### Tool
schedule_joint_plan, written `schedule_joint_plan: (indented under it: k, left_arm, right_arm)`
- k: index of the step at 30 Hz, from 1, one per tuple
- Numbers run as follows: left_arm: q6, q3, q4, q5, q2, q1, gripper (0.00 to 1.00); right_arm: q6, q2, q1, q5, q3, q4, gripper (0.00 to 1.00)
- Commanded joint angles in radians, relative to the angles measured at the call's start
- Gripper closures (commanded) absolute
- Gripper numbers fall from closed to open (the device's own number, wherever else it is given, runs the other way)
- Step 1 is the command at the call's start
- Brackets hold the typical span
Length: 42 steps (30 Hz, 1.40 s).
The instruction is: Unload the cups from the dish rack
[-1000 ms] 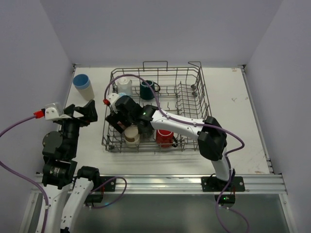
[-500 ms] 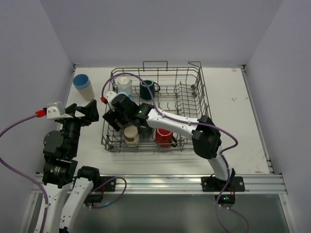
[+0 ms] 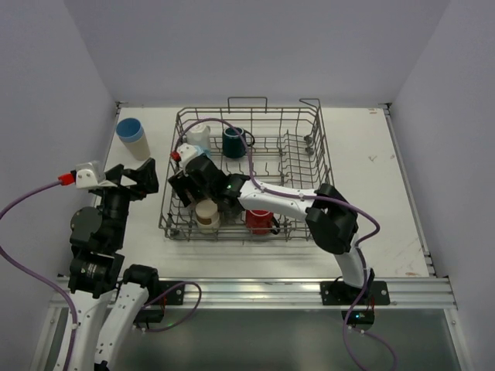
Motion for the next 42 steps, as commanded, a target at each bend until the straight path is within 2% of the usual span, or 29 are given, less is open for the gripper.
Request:
schedule_joint_plan:
  k: [1,4,7,11,17,23,29,36,42]
  left_arm:
    - [0.007,-0.012,0.043,0.015,0.016,-0.006,0.00]
    - [-0.005,-0.015,0.049,0.034,0.026,-0.006,0.00]
    - [-0.020,-0.012,0.051,0.058,0.038,-0.006,0.00]
    - [-0.040,0.011,0.040,0.090,0.050,-0.006,0.00]
    - [-0.115,0.026,0.022,0.221,0.076,-0.006,0.00]
    - [-0.161,0.077,-0.006,0.305,0.110,-0.006,0.00]
    - [-0.215,0.125,-0.044,0.344,0.105,-0.006,0.00]
    - [-0.364,0.140,-0.103,0.541,0.116,-0.004,0.00]
    - [-0.535,0.062,-0.038,0.669,0.093,-0.006,0.02]
  right_arm:
    - [0.077,-0.104,0.011,0.024,-0.085,0.210,0.22]
    - [0.085,-0.182,0.011,0.041,-0.188,0.313,0.50]
    - [0.094,-0.259,0.011,0.040,-0.286,0.395,0.55]
    - [0.136,-0.336,0.011,0.040,-0.340,0.471,0.57]
    - [0.261,-0.406,0.001,0.027,-0.341,0.562,0.59]
    - [0.315,-0.446,-0.003,0.020,-0.305,0.563,0.60]
    - [0.346,-0.524,-0.018,0.041,-0.350,0.570,0.61]
    - [0.616,-0.679,-0.156,-0.183,-0.518,0.678,0.61]
    - [0.763,-0.777,-0.200,-0.250,-0.643,0.795,0.61]
